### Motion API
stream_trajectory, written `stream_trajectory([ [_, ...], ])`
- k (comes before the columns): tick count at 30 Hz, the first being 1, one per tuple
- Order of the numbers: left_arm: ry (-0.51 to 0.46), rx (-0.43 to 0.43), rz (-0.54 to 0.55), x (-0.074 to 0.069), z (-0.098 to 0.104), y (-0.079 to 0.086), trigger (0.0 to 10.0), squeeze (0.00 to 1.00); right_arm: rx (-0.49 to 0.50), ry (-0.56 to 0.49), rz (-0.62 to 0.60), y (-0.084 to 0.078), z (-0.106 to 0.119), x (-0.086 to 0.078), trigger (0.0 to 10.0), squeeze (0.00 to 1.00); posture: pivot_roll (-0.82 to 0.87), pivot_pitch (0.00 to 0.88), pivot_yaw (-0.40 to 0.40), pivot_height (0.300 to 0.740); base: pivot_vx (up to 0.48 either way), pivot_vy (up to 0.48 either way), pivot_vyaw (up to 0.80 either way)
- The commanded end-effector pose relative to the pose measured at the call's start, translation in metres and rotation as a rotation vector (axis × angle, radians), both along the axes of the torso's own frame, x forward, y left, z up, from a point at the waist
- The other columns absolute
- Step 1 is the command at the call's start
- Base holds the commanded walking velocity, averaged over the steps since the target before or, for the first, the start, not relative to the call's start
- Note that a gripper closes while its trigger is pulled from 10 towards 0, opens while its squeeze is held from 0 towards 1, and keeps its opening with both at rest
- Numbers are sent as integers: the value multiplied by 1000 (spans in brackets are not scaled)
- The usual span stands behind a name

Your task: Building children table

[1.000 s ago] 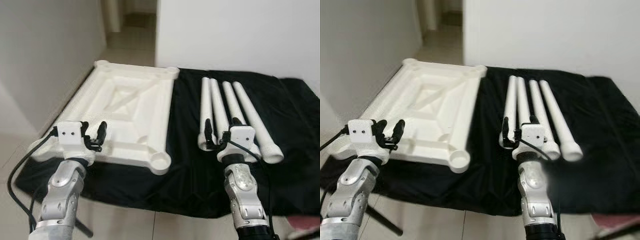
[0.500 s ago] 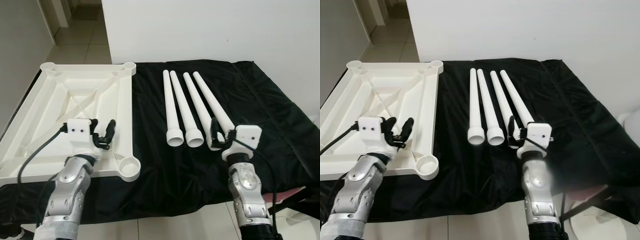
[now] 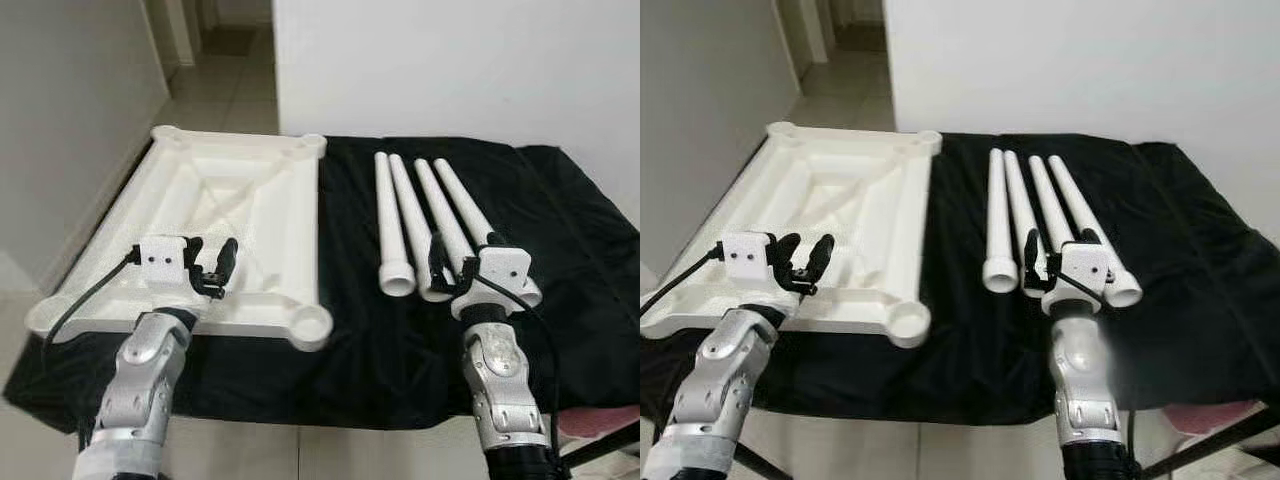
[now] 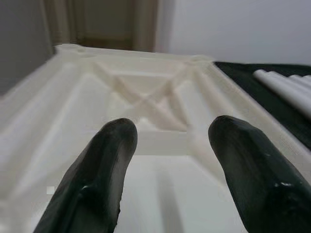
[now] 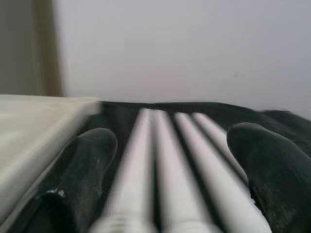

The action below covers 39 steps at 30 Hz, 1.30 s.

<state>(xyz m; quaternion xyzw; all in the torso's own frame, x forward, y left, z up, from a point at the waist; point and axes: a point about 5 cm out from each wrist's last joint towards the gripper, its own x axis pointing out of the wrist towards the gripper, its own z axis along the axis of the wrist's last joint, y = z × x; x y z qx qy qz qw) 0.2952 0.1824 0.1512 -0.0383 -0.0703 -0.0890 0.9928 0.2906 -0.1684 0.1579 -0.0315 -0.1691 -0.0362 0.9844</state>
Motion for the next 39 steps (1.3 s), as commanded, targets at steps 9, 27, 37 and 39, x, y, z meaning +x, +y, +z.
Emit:
stream_trajectory([
  [9, -23, 20, -30, -1, 2, -7, 10000, 0, -9, 9, -20, -5, -4, 1, 10000, 0, -23, 0, 27, 740, 0, 0, 0],
  [27, -44, 62, -49, -5, 3, -9, 10000, 0, -14, 8, -9, -3, -4, 2, 10000, 0, -16, 11, 20, 740, 0, -118, 0],
  [37, -45, 57, -37, -2, 3, -8, 10000, 0, -18, 6, -1, -2, -4, 3, 10000, 0, -15, 0, 17, 740, 0, -144, 0],
  [39, -43, 49, -30, -1, 3, -8, 10000, 0, -18, 6, -1, -2, -4, 3, 10000, 0, -15, 0, 17, 740, 0, 0, 0],
])
